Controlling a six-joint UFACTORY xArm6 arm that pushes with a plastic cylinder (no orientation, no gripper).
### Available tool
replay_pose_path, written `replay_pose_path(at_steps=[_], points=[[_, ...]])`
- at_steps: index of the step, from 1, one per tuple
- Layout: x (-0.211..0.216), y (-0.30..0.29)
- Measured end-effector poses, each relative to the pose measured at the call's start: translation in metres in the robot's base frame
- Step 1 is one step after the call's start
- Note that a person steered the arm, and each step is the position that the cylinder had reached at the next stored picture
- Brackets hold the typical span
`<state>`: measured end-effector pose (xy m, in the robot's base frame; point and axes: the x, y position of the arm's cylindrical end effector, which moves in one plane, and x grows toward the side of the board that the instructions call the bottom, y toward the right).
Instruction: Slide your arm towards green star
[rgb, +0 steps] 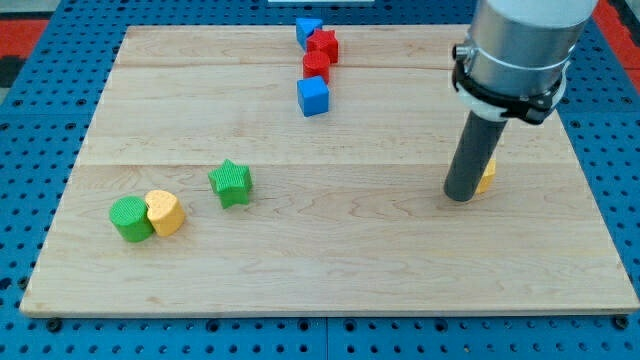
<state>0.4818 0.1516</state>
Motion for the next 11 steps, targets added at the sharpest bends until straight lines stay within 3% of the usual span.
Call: replay_pose_path(at_steps=[2, 3, 4, 6, 8, 11], points=[[0.011, 0.005], [0.071, -0.034], [0.083, -0.08], [0.083, -0.194], [0.083, -0.253], [0.029, -0.243]])
